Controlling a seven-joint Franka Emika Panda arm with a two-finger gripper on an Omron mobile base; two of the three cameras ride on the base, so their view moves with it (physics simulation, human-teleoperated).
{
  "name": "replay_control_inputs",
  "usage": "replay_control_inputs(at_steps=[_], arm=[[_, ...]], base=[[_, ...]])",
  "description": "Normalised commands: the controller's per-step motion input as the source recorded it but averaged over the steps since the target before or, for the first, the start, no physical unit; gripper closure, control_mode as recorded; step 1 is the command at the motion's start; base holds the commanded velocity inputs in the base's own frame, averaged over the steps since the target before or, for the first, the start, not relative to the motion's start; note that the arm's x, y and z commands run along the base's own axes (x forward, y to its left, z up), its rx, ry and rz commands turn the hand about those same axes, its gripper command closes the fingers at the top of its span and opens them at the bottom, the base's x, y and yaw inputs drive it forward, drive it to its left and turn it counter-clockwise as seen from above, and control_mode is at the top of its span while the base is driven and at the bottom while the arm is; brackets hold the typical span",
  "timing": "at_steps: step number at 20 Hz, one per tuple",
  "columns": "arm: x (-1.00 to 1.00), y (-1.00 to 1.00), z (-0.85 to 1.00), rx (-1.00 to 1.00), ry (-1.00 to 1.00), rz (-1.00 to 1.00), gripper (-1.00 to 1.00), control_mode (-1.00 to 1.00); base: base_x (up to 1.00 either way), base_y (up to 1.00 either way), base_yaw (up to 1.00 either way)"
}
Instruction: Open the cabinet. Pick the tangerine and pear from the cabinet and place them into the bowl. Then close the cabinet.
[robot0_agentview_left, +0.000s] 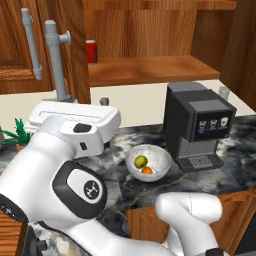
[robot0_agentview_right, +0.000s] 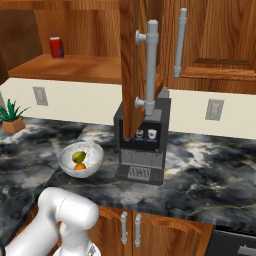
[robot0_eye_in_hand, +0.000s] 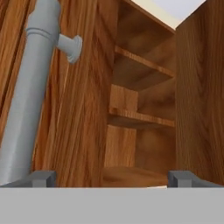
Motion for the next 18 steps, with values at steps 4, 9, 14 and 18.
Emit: replay_control_inputs(at_steps=[4, 9, 14, 18], arm=[[0.46, -0.43, -0.01, 0.00, 0.03, -0.05, -1.00, -1.00], [0.30, -0.72, -0.08, 0.01, 0.00, -0.04, -1.00, -1.00], [0.35, -0.95, -0.19, 0.02, 0.00, -0.05, -1.00, -1.00], [0.66, -1.00, -0.29, 0.02, 0.00, -0.02, -1.00, -1.00]], base=[[0.00, 0.00, 0.00], [0.00, 0.00, 0.00], [0.00, 0.00, 0.00], [0.00, 0.00, 0.00]])
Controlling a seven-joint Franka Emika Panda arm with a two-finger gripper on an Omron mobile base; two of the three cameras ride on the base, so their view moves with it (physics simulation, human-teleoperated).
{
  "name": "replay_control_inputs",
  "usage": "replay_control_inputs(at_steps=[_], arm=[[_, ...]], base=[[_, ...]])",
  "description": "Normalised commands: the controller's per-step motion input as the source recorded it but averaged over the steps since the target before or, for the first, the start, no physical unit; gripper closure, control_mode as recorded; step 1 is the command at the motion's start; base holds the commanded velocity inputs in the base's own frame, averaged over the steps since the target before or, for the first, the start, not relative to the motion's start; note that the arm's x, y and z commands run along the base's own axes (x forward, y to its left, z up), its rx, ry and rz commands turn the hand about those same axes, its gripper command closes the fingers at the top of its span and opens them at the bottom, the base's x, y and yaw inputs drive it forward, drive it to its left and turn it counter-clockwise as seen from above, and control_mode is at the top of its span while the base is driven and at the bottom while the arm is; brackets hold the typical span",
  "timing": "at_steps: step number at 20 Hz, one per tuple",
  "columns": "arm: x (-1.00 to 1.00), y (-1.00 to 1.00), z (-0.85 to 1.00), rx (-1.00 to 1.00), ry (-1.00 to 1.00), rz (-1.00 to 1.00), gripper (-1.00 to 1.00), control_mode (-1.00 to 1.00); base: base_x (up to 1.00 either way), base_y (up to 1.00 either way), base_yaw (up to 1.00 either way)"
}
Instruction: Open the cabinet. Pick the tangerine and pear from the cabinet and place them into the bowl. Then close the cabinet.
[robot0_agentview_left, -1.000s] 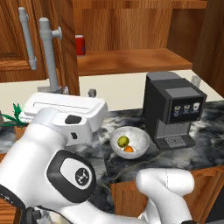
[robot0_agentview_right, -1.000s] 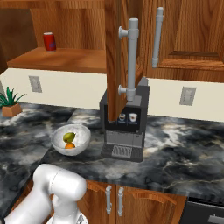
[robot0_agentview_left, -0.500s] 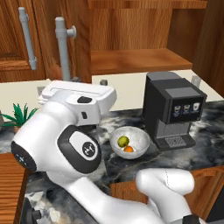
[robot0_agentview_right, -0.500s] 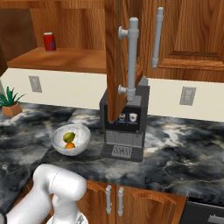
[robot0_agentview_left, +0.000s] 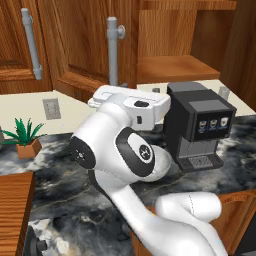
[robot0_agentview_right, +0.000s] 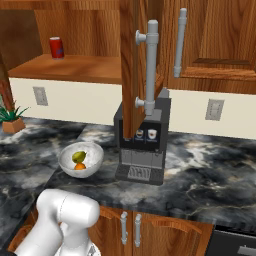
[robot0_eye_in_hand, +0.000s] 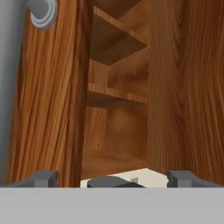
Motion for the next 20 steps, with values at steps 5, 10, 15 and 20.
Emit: replay_control_inputs(at_steps=[5, 10, 15, 20], arm=[[0.97, -0.98, -0.24, 0.03, 0.00, 0.00, -1.00, -1.00], [1.00, -0.71, -0.14, 0.00, 0.00, 0.00, -1.00, -1.00], [1.00, -0.42, -0.18, 0.00, 0.00, 0.00, -1.00, -1.00], [1.00, -0.30, -0.32, 0.00, 0.01, 0.00, -1.00, -1.00]], base=[[0.00, 0.00, 0.00], [0.00, 0.00, 0.00], [0.00, 0.00, 0.00], [0.00, 0.00, 0.00]])
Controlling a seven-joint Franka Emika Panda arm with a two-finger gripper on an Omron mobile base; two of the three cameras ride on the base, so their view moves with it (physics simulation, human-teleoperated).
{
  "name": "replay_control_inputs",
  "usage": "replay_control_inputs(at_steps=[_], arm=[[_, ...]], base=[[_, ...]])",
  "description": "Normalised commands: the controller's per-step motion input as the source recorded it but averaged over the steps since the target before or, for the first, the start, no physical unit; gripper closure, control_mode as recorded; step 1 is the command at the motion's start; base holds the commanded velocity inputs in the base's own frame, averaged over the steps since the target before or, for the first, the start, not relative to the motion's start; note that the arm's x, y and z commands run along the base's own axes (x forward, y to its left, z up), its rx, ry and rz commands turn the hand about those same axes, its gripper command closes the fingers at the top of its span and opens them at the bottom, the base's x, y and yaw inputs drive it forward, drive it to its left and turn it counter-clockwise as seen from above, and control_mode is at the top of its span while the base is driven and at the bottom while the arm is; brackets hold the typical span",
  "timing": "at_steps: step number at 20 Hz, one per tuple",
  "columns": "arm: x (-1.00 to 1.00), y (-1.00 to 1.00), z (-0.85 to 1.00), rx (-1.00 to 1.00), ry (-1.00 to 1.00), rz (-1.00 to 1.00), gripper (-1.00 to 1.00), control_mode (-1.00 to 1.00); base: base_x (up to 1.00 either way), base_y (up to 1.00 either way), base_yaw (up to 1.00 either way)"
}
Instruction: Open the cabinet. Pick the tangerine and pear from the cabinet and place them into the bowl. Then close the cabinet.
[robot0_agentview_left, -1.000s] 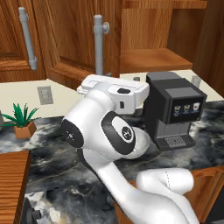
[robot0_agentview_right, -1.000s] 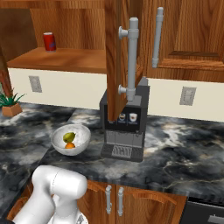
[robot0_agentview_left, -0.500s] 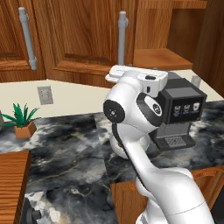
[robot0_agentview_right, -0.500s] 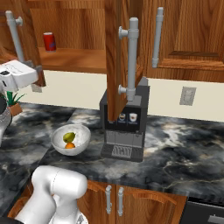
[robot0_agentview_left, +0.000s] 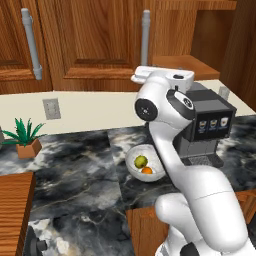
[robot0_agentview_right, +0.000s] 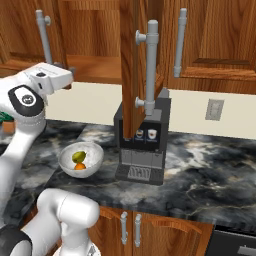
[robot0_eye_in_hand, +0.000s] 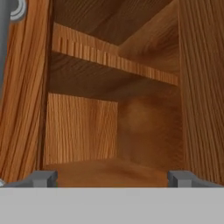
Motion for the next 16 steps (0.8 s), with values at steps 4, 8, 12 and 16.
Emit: replay_control_inputs(at_steps=[4, 8, 12, 16], arm=[[0.91, -0.08, -0.28, 0.00, 0.00, 0.00, -1.00, -1.00], [0.53, 0.00, -0.19, -0.01, 0.00, 0.00, -1.00, -1.00], [0.48, 0.00, -0.17, -0.04, 0.00, 0.00, -1.00, -1.00], [-0.15, 0.00, 0.00, 0.00, -0.03, 0.00, -1.00, -1.00]], base=[[0.00, 0.00, 0.00], [0.00, 0.00, 0.00], [0.00, 0.00, 0.00], [0.00, 0.00, 0.00]])
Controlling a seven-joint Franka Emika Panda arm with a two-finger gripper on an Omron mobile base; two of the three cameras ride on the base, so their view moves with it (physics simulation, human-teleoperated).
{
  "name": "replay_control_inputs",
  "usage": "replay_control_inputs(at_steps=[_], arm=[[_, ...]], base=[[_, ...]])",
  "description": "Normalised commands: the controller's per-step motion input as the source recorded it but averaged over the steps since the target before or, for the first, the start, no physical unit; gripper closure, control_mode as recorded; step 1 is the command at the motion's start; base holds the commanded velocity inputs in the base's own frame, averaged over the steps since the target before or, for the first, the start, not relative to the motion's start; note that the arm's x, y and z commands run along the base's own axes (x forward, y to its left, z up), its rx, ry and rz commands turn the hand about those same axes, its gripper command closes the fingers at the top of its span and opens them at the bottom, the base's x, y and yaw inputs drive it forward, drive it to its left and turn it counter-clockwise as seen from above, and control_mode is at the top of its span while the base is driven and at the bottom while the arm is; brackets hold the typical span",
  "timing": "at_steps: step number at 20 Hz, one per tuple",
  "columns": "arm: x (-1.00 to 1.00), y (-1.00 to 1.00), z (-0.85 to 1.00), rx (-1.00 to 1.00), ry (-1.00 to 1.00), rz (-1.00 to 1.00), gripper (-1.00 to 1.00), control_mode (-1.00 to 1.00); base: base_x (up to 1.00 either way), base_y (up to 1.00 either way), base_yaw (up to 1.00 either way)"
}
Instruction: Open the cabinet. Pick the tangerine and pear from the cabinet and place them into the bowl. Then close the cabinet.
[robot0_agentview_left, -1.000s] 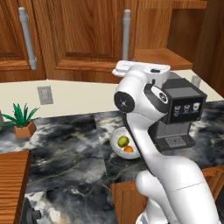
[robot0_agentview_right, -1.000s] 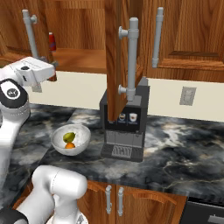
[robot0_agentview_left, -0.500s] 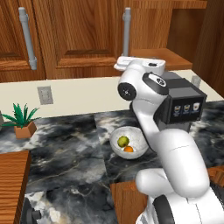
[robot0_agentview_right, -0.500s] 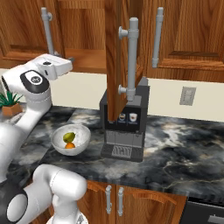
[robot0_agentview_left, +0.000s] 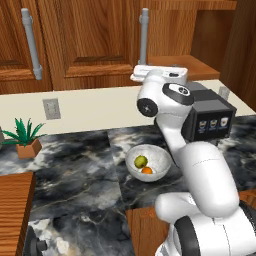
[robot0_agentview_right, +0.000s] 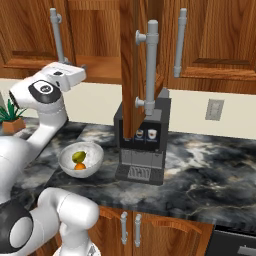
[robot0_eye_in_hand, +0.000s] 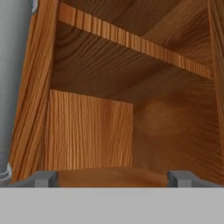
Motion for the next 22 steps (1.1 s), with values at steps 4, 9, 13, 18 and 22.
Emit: replay_control_inputs(at_steps=[4, 9, 13, 18, 22], arm=[[-0.93, 0.00, 0.45, 0.02, -0.08, 0.00, -1.00, -1.00], [-1.00, 0.00, 0.48, 0.08, 0.01, 0.00, -1.00, -1.00], [-1.00, 0.00, 0.51, 0.09, 0.16, 0.00, -1.00, -1.00], [-1.00, 0.00, 0.31, 0.06, 0.21, 0.00, -1.00, -1.00], [-1.00, 0.02, -0.03, 0.00, 0.07, 0.02, -1.00, -1.00]], base=[[0.00, 0.00, 0.00], [0.00, 0.00, 0.00], [0.00, 0.00, 0.00], [0.00, 0.00, 0.00], [0.00, 0.00, 0.00]])
